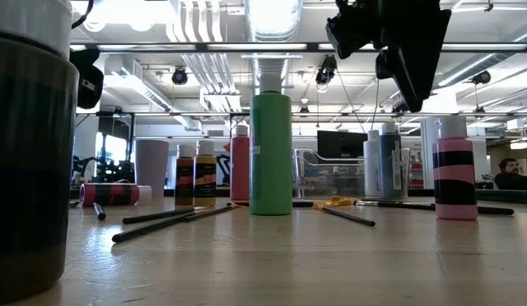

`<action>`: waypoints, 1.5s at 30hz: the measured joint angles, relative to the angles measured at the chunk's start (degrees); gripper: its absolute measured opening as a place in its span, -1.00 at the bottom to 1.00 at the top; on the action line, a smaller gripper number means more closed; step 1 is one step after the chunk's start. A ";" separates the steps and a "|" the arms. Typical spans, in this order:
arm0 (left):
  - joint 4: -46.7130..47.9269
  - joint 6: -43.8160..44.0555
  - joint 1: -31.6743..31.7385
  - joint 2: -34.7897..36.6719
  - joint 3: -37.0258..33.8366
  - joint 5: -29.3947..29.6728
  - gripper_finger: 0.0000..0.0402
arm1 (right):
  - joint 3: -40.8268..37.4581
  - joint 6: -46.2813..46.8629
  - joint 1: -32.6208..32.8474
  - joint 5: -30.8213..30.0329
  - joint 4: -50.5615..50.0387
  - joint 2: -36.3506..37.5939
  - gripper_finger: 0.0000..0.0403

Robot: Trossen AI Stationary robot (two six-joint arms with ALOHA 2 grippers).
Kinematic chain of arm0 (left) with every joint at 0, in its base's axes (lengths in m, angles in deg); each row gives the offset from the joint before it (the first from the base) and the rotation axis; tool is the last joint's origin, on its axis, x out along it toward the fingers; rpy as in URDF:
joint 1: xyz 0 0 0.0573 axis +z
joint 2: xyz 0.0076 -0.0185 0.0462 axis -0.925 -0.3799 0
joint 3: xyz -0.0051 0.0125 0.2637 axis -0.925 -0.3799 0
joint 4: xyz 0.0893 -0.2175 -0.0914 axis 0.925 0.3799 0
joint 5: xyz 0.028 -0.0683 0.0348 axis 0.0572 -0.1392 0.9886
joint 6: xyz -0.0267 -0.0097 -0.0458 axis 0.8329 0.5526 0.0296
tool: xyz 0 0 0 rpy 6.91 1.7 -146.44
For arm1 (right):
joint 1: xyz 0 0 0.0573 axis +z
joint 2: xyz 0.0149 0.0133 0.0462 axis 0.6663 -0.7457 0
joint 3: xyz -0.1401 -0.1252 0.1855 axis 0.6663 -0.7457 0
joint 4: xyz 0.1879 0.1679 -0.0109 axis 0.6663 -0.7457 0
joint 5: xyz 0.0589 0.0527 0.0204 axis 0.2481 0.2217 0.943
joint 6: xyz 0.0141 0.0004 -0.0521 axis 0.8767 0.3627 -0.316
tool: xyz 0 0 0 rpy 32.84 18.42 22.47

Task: Pick & Place Paint Supplies
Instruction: Put the pink paint bottle into the transparent bin

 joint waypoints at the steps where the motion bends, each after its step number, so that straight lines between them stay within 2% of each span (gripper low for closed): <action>1: 0.00 0.02 -0.02 0.02 0.00 -0.02 0.07 | 0.00 0.05 0.03 0.24 -0.01 -0.03 0.09; 20: 0.00 0.00 -0.01 0.01 0.01 -0.01 0.07 | -2.52 1.75 1.20 1.38 0.88 -0.65 0.25; 36: 0.00 0.00 0.00 0.01 0.00 -0.01 0.07 | -4.89 2.60 1.90 1.47 2.96 -0.63 0.09; 45: -0.01 0.00 -0.01 0.01 0.00 -0.02 0.07 | -7.68 2.80 1.90 1.45 4.91 -0.63 0.16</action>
